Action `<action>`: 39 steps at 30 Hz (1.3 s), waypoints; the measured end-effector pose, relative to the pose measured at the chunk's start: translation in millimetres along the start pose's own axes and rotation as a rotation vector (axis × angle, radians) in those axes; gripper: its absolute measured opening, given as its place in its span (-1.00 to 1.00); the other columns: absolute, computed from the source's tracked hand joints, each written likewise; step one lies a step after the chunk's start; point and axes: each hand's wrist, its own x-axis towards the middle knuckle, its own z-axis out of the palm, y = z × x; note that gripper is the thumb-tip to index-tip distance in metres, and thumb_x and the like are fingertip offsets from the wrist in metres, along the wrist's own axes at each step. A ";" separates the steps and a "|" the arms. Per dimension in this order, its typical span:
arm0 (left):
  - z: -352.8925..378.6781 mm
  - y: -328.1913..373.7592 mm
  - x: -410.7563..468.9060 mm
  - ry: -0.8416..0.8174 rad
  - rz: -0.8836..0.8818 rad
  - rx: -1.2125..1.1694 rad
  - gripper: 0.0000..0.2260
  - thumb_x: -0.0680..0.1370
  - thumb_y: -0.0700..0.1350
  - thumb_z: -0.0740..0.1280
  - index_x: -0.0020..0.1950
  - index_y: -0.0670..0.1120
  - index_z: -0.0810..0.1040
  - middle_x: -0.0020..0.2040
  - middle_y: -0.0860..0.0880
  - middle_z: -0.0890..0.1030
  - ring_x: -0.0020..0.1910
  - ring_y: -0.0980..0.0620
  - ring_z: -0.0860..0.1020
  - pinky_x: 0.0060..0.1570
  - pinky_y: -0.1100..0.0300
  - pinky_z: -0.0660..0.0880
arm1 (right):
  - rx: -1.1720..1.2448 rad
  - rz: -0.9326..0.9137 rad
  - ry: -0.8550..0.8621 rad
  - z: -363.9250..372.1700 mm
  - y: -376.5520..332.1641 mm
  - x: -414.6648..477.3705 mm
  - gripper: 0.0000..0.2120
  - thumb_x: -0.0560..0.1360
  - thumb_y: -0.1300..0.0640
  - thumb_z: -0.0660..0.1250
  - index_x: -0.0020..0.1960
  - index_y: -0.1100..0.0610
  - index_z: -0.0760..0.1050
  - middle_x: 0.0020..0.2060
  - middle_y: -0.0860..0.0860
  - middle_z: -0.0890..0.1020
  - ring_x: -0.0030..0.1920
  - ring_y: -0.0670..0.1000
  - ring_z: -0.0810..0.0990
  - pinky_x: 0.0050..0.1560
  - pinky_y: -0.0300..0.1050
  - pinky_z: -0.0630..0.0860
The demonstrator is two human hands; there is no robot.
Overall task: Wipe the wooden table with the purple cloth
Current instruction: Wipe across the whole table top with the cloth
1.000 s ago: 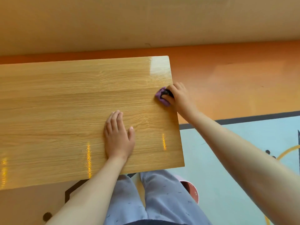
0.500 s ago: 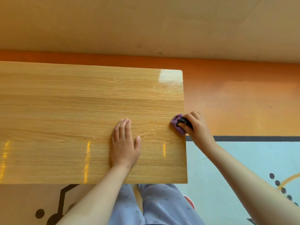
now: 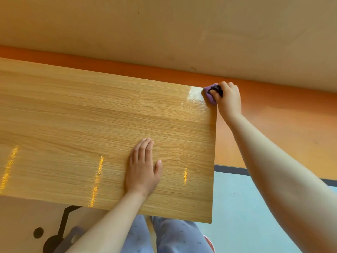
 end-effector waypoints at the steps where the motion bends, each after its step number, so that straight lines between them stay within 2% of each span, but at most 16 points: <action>1: 0.0 0.2 0.0 0.000 0.001 0.001 -0.44 0.50 0.05 0.14 0.43 -0.19 0.33 0.43 -0.11 0.37 0.45 -0.11 0.28 0.40 -0.07 0.27 | -0.009 0.011 0.000 1.3 -1.0 6.7 -0.75 0.52 0.04 0.28 0.04 0.23 0.48 -0.03 0.20 0.52 0.02 0.21 0.42 -0.06 0.04 0.35; 7: -1.1 0.7 -1.1 0.006 0.005 -0.002 -0.45 0.50 0.05 0.14 0.42 -0.19 0.34 0.42 -0.11 0.38 0.44 -0.10 0.28 0.40 -0.02 0.24 | 0.014 0.034 -0.014 1.3 -8.7 -8.4 -0.78 0.52 0.06 0.29 0.01 0.22 0.47 -0.03 0.18 0.51 0.03 0.18 0.41 -0.10 -0.07 0.27; 11: -3.5 1.4 -1.4 -0.006 0.011 -0.012 -0.45 0.50 0.06 0.12 0.41 -0.20 0.35 0.42 -0.12 0.39 0.44 -0.10 0.28 0.41 -0.04 0.25 | 0.071 -0.009 -0.060 1.7 -20.7 -70.4 -0.82 0.49 0.09 0.34 -0.08 0.22 0.47 -0.12 0.13 0.50 -0.05 0.14 0.40 -0.17 -0.11 0.23; 14: -6.7 -1.1 -3.2 -0.023 0.024 -0.053 -0.46 0.52 0.05 0.13 0.43 -0.19 0.32 0.44 -0.10 0.36 0.46 -0.08 0.24 0.44 -0.01 0.19 | 0.128 0.003 -0.081 1.9 -36.1 -137.2 -0.86 0.47 0.11 0.37 -0.08 0.19 0.49 -0.13 0.09 0.51 -0.07 0.11 0.40 -0.12 -0.05 0.32; 18: -24.1 -12.2 -5.4 -0.121 0.076 -0.159 -0.49 0.57 -0.05 0.23 0.49 -0.14 0.24 0.50 -0.04 0.25 0.50 -0.01 0.14 0.48 0.07 0.08 | 0.120 0.078 -0.074 0.8 -59.9 -217.6 -0.86 0.44 0.14 0.39 -0.06 0.18 0.52 -0.17 0.09 0.52 -0.10 0.15 0.47 -0.11 0.04 0.40; 22: -58.6 -50.3 -28.7 -0.145 0.157 -0.130 -0.51 0.55 -0.09 0.27 0.47 -0.13 0.27 0.47 -0.04 0.29 0.46 -0.01 0.20 0.46 0.06 0.13 | 0.122 0.225 -0.021 6.6 -91.2 -273.5 -0.90 0.46 0.14 0.37 -0.09 0.15 0.49 -0.19 0.05 0.52 -0.12 0.13 0.47 -0.12 0.02 0.40; 25: -75.8 -93.1 -55.3 -0.147 0.108 -0.110 -0.52 0.55 -0.12 0.28 0.46 -0.12 0.28 0.47 -0.02 0.28 0.46 0.00 0.18 0.45 0.08 0.09 | 0.092 0.364 0.034 21.3 -126.2 -293.5 -0.83 0.46 0.12 0.38 -0.16 0.18 0.43 -0.22 0.09 0.50 -0.18 0.14 0.46 -0.19 -0.07 0.30; 27: -85.5 -121.4 -71.2 -0.135 0.047 -0.112 -0.51 0.55 -0.12 0.28 0.47 -0.11 0.27 0.47 -0.02 0.27 0.46 0.01 0.18 0.44 0.09 0.09 | 0.067 0.395 0.045 34.9 -157.1 -298.3 -0.81 0.47 0.11 0.38 -0.16 0.20 0.42 -0.22 0.12 0.51 -0.19 0.16 0.47 -0.20 -0.05 0.31; 31: -104.5 -176.3 -94.7 -0.109 -0.035 -0.103 -0.51 0.55 -0.12 0.29 0.46 -0.12 0.28 0.46 -0.04 0.28 0.45 -0.02 0.20 0.43 0.04 0.14 | 0.087 0.341 0.046 71.3 -237.7 -294.1 -0.82 0.48 0.10 0.35 -0.13 0.21 0.44 -0.20 0.12 0.53 -0.17 0.14 0.49 -0.18 -0.05 0.35; 35: -117.6 -213.7 -107.1 -0.136 -0.041 -0.082 -0.51 0.55 -0.12 0.29 0.47 -0.12 0.27 0.46 -0.02 0.28 0.45 -0.01 0.20 0.43 0.03 0.18 | 0.101 0.141 -0.065 110.4 -310.9 -292.1 -0.81 0.47 0.09 0.35 -0.07 0.21 0.45 -0.12 0.12 0.55 -0.07 0.15 0.48 -0.11 -0.04 0.36; 39: -128.3 -238.4 -115.1 -0.201 0.001 -0.038 -0.50 0.56 -0.13 0.28 0.48 -0.10 0.26 0.48 0.01 0.25 0.47 0.02 0.17 0.46 0.07 0.17 | 0.074 0.004 -0.161 120.2 -333.6 -315.1 -0.80 0.43 0.10 0.39 -0.09 0.22 0.45 -0.15 0.13 0.55 -0.10 0.19 0.51 -0.19 -0.03 0.36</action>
